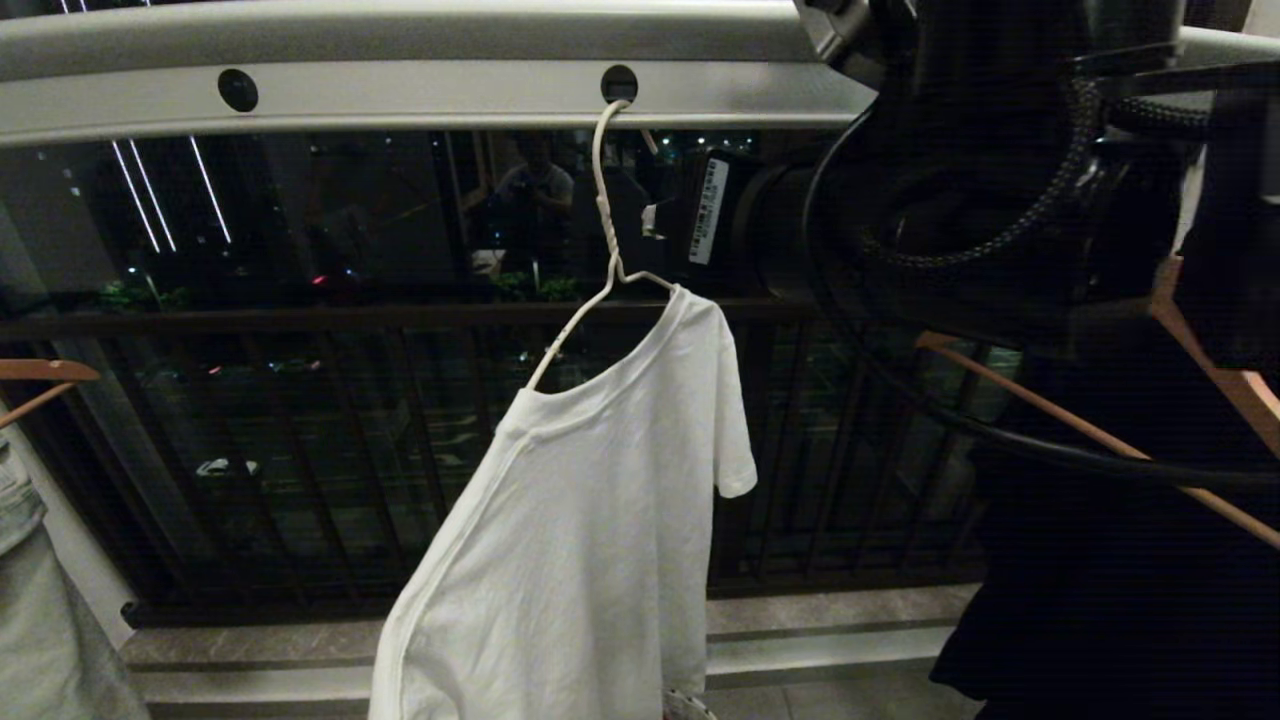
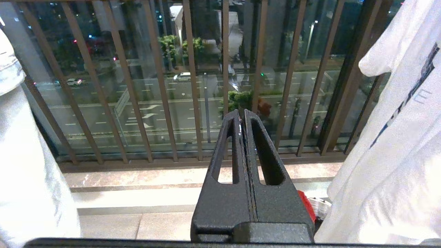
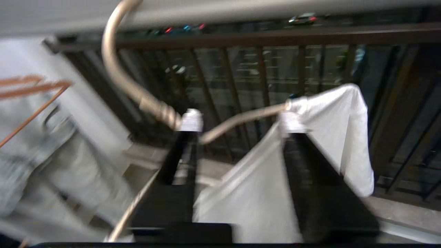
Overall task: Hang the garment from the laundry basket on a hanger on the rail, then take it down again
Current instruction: Take the clothes off the clothes rack
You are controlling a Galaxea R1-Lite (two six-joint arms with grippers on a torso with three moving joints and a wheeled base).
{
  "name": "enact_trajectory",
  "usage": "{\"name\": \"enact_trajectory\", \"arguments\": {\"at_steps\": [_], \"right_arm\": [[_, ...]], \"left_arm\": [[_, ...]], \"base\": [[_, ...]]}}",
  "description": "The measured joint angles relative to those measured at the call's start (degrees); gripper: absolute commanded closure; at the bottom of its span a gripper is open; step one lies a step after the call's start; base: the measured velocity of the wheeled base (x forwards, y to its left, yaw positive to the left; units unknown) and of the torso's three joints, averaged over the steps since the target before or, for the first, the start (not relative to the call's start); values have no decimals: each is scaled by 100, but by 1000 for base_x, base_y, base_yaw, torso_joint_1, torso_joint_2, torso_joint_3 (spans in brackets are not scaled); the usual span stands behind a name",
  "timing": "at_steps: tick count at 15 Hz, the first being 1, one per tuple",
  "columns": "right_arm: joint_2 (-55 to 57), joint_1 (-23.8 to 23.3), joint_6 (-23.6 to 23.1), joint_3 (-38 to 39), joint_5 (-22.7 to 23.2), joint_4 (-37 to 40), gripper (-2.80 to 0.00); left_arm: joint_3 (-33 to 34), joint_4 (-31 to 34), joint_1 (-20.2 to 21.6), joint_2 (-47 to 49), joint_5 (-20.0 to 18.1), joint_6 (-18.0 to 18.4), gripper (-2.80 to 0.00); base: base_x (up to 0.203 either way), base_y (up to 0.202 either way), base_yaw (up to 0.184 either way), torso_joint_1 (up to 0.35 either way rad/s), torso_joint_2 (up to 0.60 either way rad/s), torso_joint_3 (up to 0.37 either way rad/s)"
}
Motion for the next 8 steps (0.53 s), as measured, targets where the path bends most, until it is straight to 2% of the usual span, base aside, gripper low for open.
{"name": "enact_trajectory", "arguments": {"at_steps": [4, 8], "right_arm": [[228, 223, 4, -177, -354, 0, -280], [210, 499, 6, -21, -473, -11, -280]], "left_arm": [[0, 1, 0, 0, -1, -1, 0], [0, 1, 0, 0, 2, -1, 0]], "base": [[0, 0, 0, 0, 0, 0], [0, 0, 0, 0, 0, 0]]}}
